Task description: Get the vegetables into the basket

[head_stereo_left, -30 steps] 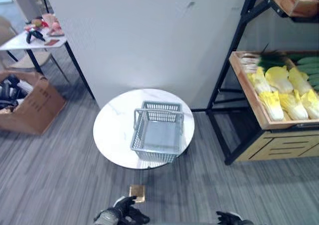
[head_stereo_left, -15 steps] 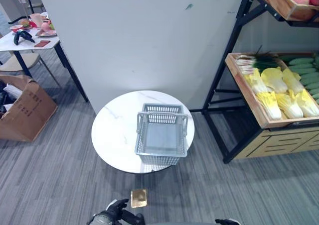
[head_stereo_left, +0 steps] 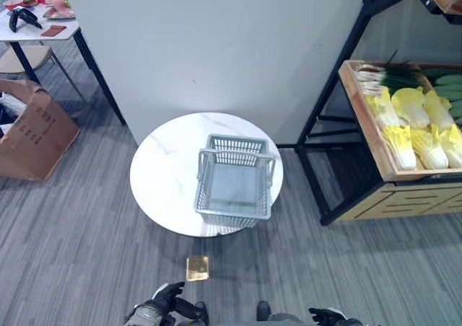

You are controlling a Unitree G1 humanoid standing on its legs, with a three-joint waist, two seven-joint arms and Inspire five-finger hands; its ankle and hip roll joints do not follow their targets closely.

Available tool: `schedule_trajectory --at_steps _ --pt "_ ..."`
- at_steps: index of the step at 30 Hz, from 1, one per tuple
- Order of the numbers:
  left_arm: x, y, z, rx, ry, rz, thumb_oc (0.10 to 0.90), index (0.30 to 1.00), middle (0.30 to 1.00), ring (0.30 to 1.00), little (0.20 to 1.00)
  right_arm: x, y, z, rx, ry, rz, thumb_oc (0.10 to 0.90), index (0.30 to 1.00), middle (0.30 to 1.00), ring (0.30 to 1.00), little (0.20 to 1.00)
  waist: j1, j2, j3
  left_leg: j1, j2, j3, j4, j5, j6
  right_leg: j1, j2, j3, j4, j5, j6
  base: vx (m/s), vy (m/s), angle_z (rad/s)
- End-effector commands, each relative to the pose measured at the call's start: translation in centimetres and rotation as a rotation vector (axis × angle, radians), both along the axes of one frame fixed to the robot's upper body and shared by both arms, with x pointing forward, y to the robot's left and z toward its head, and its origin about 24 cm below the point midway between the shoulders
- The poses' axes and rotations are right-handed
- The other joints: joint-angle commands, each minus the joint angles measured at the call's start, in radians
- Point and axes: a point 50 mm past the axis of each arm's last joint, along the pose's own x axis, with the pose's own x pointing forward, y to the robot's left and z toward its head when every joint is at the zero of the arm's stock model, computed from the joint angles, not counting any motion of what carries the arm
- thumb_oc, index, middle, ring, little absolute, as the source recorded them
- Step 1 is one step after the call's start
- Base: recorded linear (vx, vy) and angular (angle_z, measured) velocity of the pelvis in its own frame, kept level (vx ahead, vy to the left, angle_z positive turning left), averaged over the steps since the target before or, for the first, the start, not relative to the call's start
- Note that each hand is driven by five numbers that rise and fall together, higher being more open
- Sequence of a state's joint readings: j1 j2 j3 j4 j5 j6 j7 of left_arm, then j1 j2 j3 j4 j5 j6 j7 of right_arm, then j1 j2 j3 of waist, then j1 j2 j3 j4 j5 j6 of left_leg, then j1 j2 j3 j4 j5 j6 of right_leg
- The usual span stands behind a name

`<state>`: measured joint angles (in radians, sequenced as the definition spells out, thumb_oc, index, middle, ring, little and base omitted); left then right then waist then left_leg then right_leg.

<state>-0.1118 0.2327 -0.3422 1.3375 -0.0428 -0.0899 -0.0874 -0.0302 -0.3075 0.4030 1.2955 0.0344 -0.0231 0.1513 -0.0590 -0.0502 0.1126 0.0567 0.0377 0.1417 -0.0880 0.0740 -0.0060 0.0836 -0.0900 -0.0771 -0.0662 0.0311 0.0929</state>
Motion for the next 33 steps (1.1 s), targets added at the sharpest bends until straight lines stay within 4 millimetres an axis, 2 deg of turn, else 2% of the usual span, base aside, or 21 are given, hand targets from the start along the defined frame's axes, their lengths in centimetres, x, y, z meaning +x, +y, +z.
schedule_trajectory --at_steps 1,2,4,5,6,7,8,9,11,13,14,15,16,17,19,20,21,23,24,31,33 --pt "-1.7 1.0 -0.3 0.046 0.063 -0.025 0.900 1.000 1.000 1.000 1.000 3.7 2.8 0.4 0.089 -0.116 0.072 0.900 1.000 1.000 1.000 1.000 0.002 -0.032 -0.013 0.038 -0.023 -0.026 0.001 -0.074 -0.025 -0.094 -0.064 0.040 0.011 0.105 0.084 0.08 -0.086 0.17" --pt "-1.8 1.0 -0.3 0.047 0.065 -0.026 0.900 1.000 1.000 1.000 1.000 3.9 3.0 0.5 0.091 -0.128 0.086 0.900 1.000 1.000 1.000 1.000 0.003 -0.032 -0.016 0.043 -0.019 -0.027 0.001 -0.075 -0.027 -0.084 -0.062 0.035 0.002 0.103 0.083 0.08 -0.090 0.08" --pt "-1.7 0.9 -0.3 0.044 0.050 -0.021 0.900 1.000 1.000 1.000 1.000 6.9 3.9 1.8 0.121 -0.277 0.131 0.900 1.000 1.000 1.000 1.000 0.002 -0.031 -0.021 0.050 -0.012 -0.027 0.001 -0.075 -0.034 -0.072 -0.055 0.033 -0.010 0.096 0.080 0.07 -0.086 -0.03" --pt "-1.8 0.7 -0.3 0.035 0.039 -0.015 0.900 1.000 1.000 1.000 1.000 10.0 4.4 4.2 0.151 -0.457 0.169 0.900 1.000 1.000 1.000 1.000 -0.002 -0.031 -0.023 0.054 -0.005 -0.023 0.001 -0.076 -0.038 -0.067 -0.049 0.036 -0.014 0.091 0.080 0.03 -0.046 -0.08" --pt "-1.8 0.7 -0.3 0.034 0.040 -0.016 0.900 1.000 1.000 1.000 1.000 10.0 4.4 4.2 0.150 -0.456 0.168 0.900 1.000 1.000 1.000 1.000 -0.002 -0.030 -0.024 0.054 -0.005 -0.023 0.001 -0.076 -0.038 -0.067 -0.048 0.036 -0.014 0.091 0.080 0.04 -0.050 -0.08" --pt "-2.1 0.5 -0.4 0.023 0.038 -0.011 0.900 1.000 1.000 1.000 1.000 11.9 4.0 6.3 0.148 -0.578 0.193 0.900 1.000 1.000 1.000 1.000 -0.005 -0.029 -0.027 0.058 0.001 -0.020 0.001 -0.075 -0.042 -0.061 -0.045 0.034 -0.016 0.088 0.081 0.02 -0.020 -0.07" --pt "-2.1 0.5 -0.4 0.023 0.038 -0.011 0.900 1.000 1.000 1.000 1.000 11.9 3.9 6.3 0.148 -0.577 0.193 0.900 1.000 1.000 1.000 1.000 -0.005 -0.029 -0.027 0.058 0.001 -0.020 0.001 -0.075 -0.042 -0.060 -0.045 0.034 -0.016 0.088 0.081 0.04 -0.041 -0.10" --pt "-2.7 0.5 -0.5 0.027 0.061 -0.004 0.900 1.000 1.000 1.000 1.000 13.1 3.6 7.6 0.121 -0.642 0.238 0.900 1.000 1.000 1.000 1.000 -0.005 -0.030 -0.033 0.062 0.005 -0.019 0.001 -0.076 -0.044 -0.055 -0.041 0.037 -0.018 0.084 0.079 0.02 -0.021 -0.08" --pt "-2.7 0.5 -0.5 0.026 0.061 -0.005 0.900 1.000 1.000 1.000 1.000 13.1 3.6 7.6 0.121 -0.642 0.239 0.900 1.000 1.000 1.000 1.000 -0.005 -0.030 -0.032 0.062 0.005 -0.019 0.001 -0.076 -0.044 -0.055 -0.041 0.037 -0.018 0.084 0.079 0.03 -0.021 -0.03" --pt "-3.2 0.8 -0.6 0.041 0.076 0.015 0.900 1.000 1.000 1.000 1.000 16.0 3.3 11.5 0.072 -0.823 0.316 0.900 1.000 1.000 1.000 1.000 -0.005 -0.035 -0.046 0.072 0.011 -0.017 0.001 -0.080 -0.048 -0.042 -0.037 0.036 -0.021 0.078 0.077 0.06 -0.040 -0.01" --pt "-3.1 0.8 -0.6 0.040 0.072 0.021 0.900 1.000 1.000 1.000 1.000 16.7 3.3 12.8 0.063 -0.884 0.342 0.900 1.000 1.000 1.000 1.000 -0.004 -0.037 -0.048 0.074 0.012 -0.017 0.001 -0.082 -0.048 -0.041 -0.035 0.037 -0.021 0.077 0.077 0.04 -0.022 0.00" --pt "-3.1 0.8 -0.6 0.040 0.072 0.021 0.900 1.000 1.000 1.000 1.000 16.6 3.2 12.8 0.062 -0.883 0.341 0.900 1.000 1.000 1.000 1.000 -0.003 -0.036 -0.048 0.075 0.012 -0.017 0.001 -0.082 -0.048 -0.040 -0.035 0.037 -0.021 0.077 0.077 0.00 0.000 0.00" --pt "-3.1 0.7 -0.6 0.040 0.069 0.026 0.900 1.000 1.000 1.000 1.000 17.1 3.1 13.9 0.052 -0.931 0.352 0.900 1.000 1.000 1.000 1.000 -0.003 -0.037 -0.049 0.077 0.014 -0.016 0.001 -0.082 -0.048 -0.039 -0.034 0.037 -0.021 0.076 0.077 0.00 0.000 0.00" --pt "-3.4 0.9 -0.6 0.042 0.074 0.038 0.900 1.000 1.000 1.000 1.000 18.0 3.3 16.0 0.041 -1.023 0.397 0.900 1.000 1.000 1.000 1.000 -0.003 -0.040 -0.051 0.078 0.015 -0.016 0.001 -0.083 -0.047 -0.040 -0.033 0.038 -0.021 0.075 0.077 0.00 0.000 0.00" --pt "-3.5 0.9 -0.6 0.044 0.074 0.044 0.900 1.000 1.000 1.000 1.000 18.7 3.4 17.9 0.024 -1.106 0.430 0.900 1.000 1.000 1.000 1.000 -0.001 -0.042 -0.051 0.079 0.015 -0.016 0.001 -0.084 -0.046 -0.037 -0.032 0.037 -0.021 0.074 0.077 0.00 0.000 0.00" --pt "-3.6 1.1 -0.6 0.051 0.077 0.058 0.900 1.000 1.000 1.000 1.000 19.4 3.5 20.4 0.000 -1.209 0.470 0.900 1.000 1.000 1.000 1.000 0.004 -0.047 -0.053 0.079 0.014 -0.018 0.001 -0.086 -0.045 -0.034 -0.032 0.038 -0.021 0.073 0.077 0.00 0.000 0.00" --pt "-3.7 1.1 -0.6 0.051 0.077 0.066 0.900 1.000 1.000 1.000 1.000 19.7 3.7 21.6 -0.012 -1.259 0.495 0.900 1.000 1.000 1.000 1.000 0.007 -0.049 -0.053 0.079 0.015 -0.018 0.001 -0.086 -0.045 -0.034 -0.032 0.038 -0.021 0.073 0.078 0.01 0.008 0.03" --pt "-3.9 1.4 -0.6 0.059 0.082 0.080 0.900 1.000 1.000 1.000 1.000 20.6 4.7 25.3 -0.017 -1.401 0.556 0.900 1.000 1.000 1.000 1.000 0.019 -0.057 -0.054 0.078 0.015 -0.019 0.001 -0.086 -0.045 -0.034 -0.032 0.034 -0.021 0.074 0.078 0.00 0.006 0.02" --pt "-3.9 1.4 -0.6 0.059 0.082 0.081 0.900 1.000 1.000 1.000 1.000 20.6 4.7 25.3 -0.018 -1.401 0.556 0.900 1.000 1.000 1.000 1.000 0.018 -0.057 -0.054 0.078 0.015 -0.019 0.001 -0.086 -0.045 -0.034 -0.032 0.034 -0.021 0.074 0.078 0.00 0.000 0.00" --pt "-4.5 2.6 -0.5 0.095 0.082 0.138 0.900 1.000 1.000 1.000 1.000 22.6 6.9 30.3 0.005 -1.573 0.640 0.900 1.000 1.000 1.000 1.000 0.053 -0.083 -0.045 0.065 0.017 -0.023 0.001 -0.083 -0.044 -0.043 -0.033 0.030 -0.021 0.082 0.079 -0.01 0.002 0.04" --pt "-4.7 2.8 -0.4 0.105 0.086 0.141 0.900 1.000 1.000 1.000 1.000 23.2 7.1 31.0 -0.006 -1.586 0.648 0.900 1.000 1.000 1.000 1.000 0.061 -0.090 -0.041 0.059 0.016 -0.026 0.001 -0.082 -0.044 -0.046 -0.033 0.029 -0.021 0.084 0.080 -0.01 0.009 0.08"
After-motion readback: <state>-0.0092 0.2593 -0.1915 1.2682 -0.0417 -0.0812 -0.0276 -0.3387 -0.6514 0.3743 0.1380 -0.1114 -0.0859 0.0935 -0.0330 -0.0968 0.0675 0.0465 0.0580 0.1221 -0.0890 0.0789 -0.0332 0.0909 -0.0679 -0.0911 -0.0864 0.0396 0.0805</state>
